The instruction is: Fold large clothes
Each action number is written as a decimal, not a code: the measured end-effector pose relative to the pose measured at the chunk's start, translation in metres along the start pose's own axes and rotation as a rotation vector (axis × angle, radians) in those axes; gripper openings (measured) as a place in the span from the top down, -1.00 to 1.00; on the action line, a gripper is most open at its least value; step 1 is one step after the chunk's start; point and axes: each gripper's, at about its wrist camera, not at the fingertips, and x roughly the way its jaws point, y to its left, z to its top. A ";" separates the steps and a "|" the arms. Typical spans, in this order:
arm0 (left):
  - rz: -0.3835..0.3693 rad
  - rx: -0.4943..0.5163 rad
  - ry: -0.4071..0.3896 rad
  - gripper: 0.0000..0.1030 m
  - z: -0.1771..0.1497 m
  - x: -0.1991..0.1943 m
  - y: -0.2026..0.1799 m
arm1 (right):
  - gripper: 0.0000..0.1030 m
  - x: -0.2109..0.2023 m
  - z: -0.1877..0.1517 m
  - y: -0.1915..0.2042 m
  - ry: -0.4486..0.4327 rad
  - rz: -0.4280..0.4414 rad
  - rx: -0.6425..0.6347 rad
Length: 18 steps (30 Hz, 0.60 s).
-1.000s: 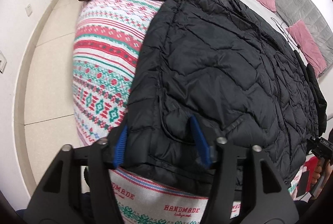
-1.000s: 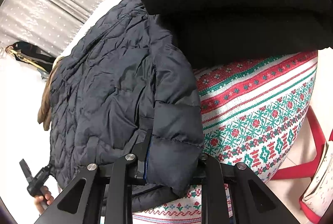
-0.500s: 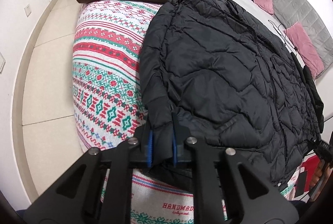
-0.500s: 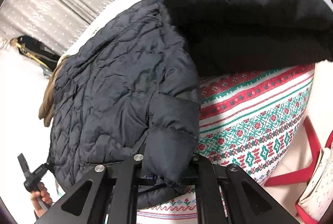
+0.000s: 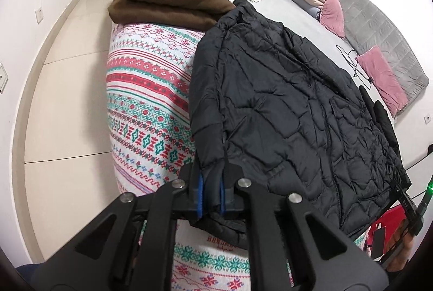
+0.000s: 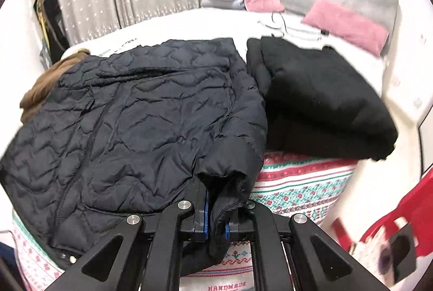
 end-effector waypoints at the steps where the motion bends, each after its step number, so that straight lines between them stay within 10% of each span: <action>1: 0.005 0.001 -0.003 0.81 -0.001 -0.001 0.000 | 0.88 -0.002 0.001 0.000 -0.005 -0.005 -0.007; 18: -0.249 -0.192 -0.094 0.83 -0.055 -0.075 0.046 | 0.89 -0.063 -0.013 -0.035 -0.106 0.214 0.129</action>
